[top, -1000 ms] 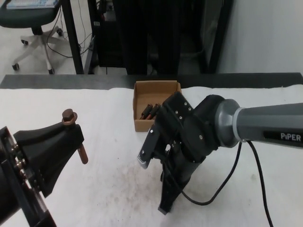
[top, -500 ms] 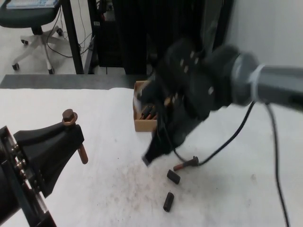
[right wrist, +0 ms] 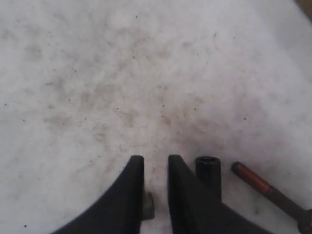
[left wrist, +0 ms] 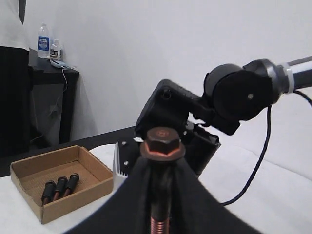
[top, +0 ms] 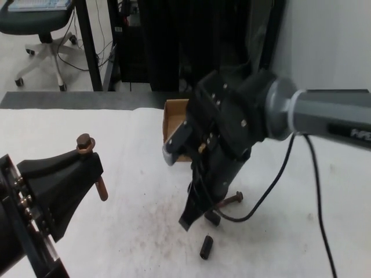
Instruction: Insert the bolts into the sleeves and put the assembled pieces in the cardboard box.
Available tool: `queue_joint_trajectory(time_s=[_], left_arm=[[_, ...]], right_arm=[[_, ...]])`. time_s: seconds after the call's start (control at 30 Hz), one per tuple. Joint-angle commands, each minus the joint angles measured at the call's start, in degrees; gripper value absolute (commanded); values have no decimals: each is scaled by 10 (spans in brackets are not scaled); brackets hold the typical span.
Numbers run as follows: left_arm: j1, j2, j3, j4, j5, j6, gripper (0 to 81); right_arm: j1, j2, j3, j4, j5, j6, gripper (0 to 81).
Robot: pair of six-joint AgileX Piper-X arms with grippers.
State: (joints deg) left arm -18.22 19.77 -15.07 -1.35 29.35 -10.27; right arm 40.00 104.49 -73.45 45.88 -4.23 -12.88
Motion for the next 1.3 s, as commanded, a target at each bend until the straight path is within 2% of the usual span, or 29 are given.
queue_joint_trajectory(time_s=[0.0,0.47,0.53,0.67,0.7,0.97,1.27], left_arm=[[1,-1,-1,-6,-2,0,0],[1,-1,-1,-6,-2,0,0],[1,-1,-1,-6,-2,0,0],[1,-1,-1,-6,-2,0,0],[1,-1,-1,-6,-2,0,0],[1,-1,-1,-6,-2,0,0],[1,-1,-1,-6,-2,0,0]], right_arm=[[-6,15,-1,-6,-4,-9,177],[-68,36,-2,34,-4,-13,181],[-69,36,-2,35,-4,-24,230],[-65,36,-2,33,-4,-25,402],[-65,36,-2,31,-4,-25,407],[-65,36,-2,29,-4,-46,363],[-65,36,-2,-11,-2,-65,363]])
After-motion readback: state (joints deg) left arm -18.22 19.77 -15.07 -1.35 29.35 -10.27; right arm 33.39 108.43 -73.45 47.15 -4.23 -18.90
